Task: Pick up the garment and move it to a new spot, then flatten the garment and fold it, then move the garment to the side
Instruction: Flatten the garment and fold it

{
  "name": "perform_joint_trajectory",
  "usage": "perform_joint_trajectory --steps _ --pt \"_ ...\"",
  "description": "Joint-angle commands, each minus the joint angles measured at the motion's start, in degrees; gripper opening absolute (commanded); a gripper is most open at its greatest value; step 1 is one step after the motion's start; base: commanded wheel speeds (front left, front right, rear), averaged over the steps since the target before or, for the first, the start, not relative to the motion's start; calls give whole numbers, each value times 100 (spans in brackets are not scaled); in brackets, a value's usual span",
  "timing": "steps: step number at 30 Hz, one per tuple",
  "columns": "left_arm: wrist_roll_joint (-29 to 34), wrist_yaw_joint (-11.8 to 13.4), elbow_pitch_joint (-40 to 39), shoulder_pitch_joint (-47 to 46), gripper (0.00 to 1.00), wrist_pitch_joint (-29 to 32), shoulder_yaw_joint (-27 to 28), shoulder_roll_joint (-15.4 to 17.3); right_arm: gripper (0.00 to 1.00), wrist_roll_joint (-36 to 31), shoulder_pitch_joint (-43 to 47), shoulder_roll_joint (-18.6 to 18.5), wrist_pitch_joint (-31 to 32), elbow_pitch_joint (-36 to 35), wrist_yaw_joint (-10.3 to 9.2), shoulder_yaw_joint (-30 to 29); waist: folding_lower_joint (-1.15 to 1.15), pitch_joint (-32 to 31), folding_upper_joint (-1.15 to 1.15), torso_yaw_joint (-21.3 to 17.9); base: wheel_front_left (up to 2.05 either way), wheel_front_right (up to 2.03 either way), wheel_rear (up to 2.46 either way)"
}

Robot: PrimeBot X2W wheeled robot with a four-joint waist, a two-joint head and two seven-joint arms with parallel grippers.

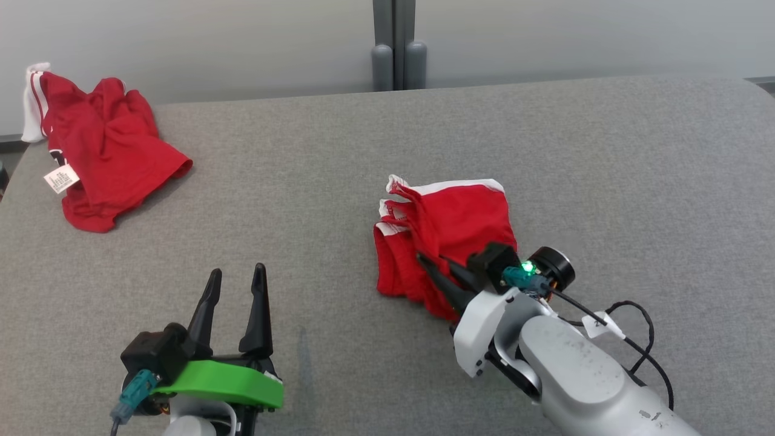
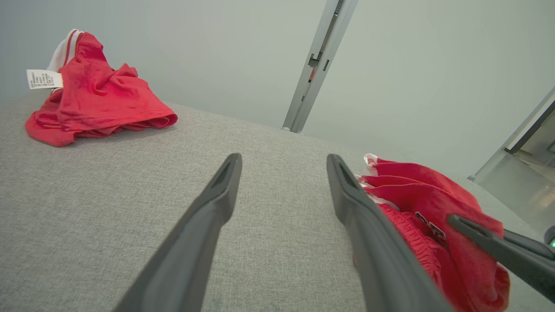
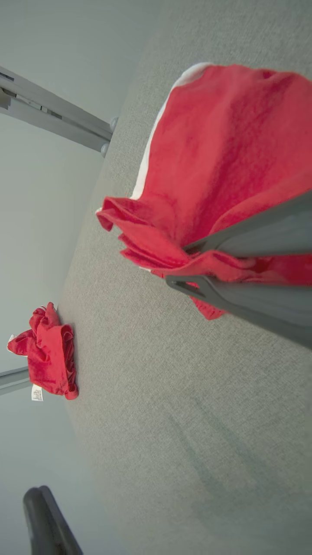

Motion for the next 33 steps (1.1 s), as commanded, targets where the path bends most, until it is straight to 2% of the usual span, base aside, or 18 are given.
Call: perform_joint_trajectory --steps 1,7,8,9,10,11,12,19,24,29,30,31,32,33 --pt "-53 -21 -13 67 100 -2 24 0 0 -28 52 -49 0 43 -8 95 0 0 0 3 0 0 0" --pt "-65 -22 7 129 100 -2 43 -2 2 63 108 -79 -36 137 -8 411 0 -2 0 -34 0 0 0" --pt "-65 -22 12 127 100 -2 38 -3 25 79 109 -81 -49 138 -8 448 0 0 0 -45 0 0 0" --pt "-62 -22 16 124 100 -2 29 -3 31 89 107 -80 -66 119 -8 495 0 2 0 -53 0 0 0" --pt "-56 -22 16 124 100 -2 22 -4 82 104 115 -77 -71 91 -8 545 0 5 0 -64 0 0 0" --pt "-53 -22 13 123 100 -2 16 -5 82 116 122 -82 -86 70 -8 579 0 9 0 -71 0 0 0" --pt "-50 -22 13 113 100 -2 2 -5 100 139 138 -83 -103 41 -8 632 0 14 0 -80 0 0 0" --pt "88 -22 -11 91 100 -2 -25 -1 100 297 101 -204 -196 -349 -8 600 0 38 0 -119 0 0 0" --pt "133 -22 -31 54 100 -2 -38 -2 100 292 33 -269 -248 -733 -8 -79 0 89 0 -113 0 0 0" --pt "145 -22 -49 -38 100 -2 -77 -5 100 -185 -58 -390 -253 -646 -8 -685 0 189 0 -47 0 0 0" --pt "144 -21 -48 -57 100 -2 -85 -6 79 -263 -86 -403 -255 -588 -8 -728 0 210 0 -29 0 0 0" --pt "140 -22 -50 -81 100 -2 -98 -7 49 -296 -99 -390 -255 -487 -8 -781 0 242 0 0 0 0 0" --pt "135 -22 -49 -94 100 -2 -100 -5 41 -323 -107 -379 -256 -399 -8 -779 0 263 0 19 0 0 0" --pt "126 -21 -48 -110 100 -2 -116 -6 25 -391 -129 -397 -257 -290 -8 -738 0 298 0 51 0 0 0"
